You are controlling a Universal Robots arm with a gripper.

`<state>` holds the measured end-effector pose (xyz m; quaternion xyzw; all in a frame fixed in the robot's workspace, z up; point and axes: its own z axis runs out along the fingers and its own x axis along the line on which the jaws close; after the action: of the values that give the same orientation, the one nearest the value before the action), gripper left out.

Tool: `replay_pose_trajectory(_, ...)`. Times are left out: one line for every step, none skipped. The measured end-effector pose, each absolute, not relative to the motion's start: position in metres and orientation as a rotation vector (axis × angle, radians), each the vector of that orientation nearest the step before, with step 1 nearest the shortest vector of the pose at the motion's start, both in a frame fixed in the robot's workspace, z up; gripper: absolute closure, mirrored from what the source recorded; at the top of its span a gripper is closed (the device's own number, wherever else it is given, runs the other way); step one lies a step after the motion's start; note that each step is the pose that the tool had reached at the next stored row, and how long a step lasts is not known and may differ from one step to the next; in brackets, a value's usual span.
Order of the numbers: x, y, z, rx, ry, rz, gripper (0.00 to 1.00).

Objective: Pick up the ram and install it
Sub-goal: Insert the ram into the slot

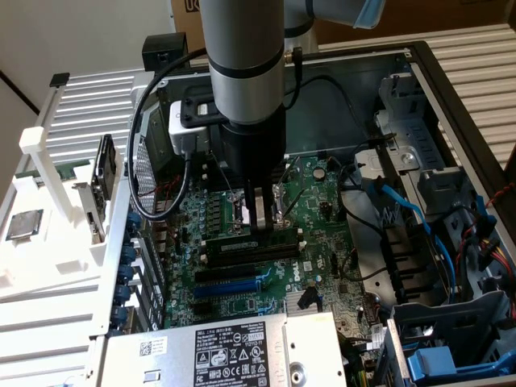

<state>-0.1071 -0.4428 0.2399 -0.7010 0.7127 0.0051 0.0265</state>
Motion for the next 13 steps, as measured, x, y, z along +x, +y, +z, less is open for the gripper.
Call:
replay_pose_trajectory(-0.1071,-0.4427,0.2399,-2.163,2.204,0.015,0.88)
replay_pose_trajectory(-0.1072,-0.4426,0.2399,-2.161,2.206,0.015,0.88)
replay_pose_trajectory(-0.1071,-0.4425,0.2399,-2.160,2.206,0.015,0.88)
replay_pose_trajectory(-0.1071,-0.4425,0.2399,-2.160,2.206,0.015,0.88)
replay_pose_trajectory(-0.1071,-0.4424,0.2399,-2.160,2.206,0.015,0.88)
replay_pose_trajectory(-0.1071,-0.4420,0.2399,-2.160,2.206,0.015,0.88)
replay_pose_trajectory(-0.1071,-0.4415,0.2399,-2.160,2.206,0.014,0.88)
replay_pose_trajectory(-0.1072,-0.4409,0.2399,-2.160,2.206,0.014,0.88)
replay_pose_trajectory(-0.1071,-0.4404,0.2398,-2.160,2.206,0.014,0.88)
replay_pose_trajectory(-0.1071,-0.4402,0.2398,-2.160,2.206,0.013,0.88)
replay_pose_trajectory(-0.1071,-0.4402,0.2398,-2.160,2.205,0.013,0.88)
replay_pose_trajectory(-0.1071,-0.4401,0.2398,-2.160,2.205,0.013,0.88)
replay_pose_trajectory(-0.1071,-0.4401,0.2398,-2.159,2.205,0.012,0.88)
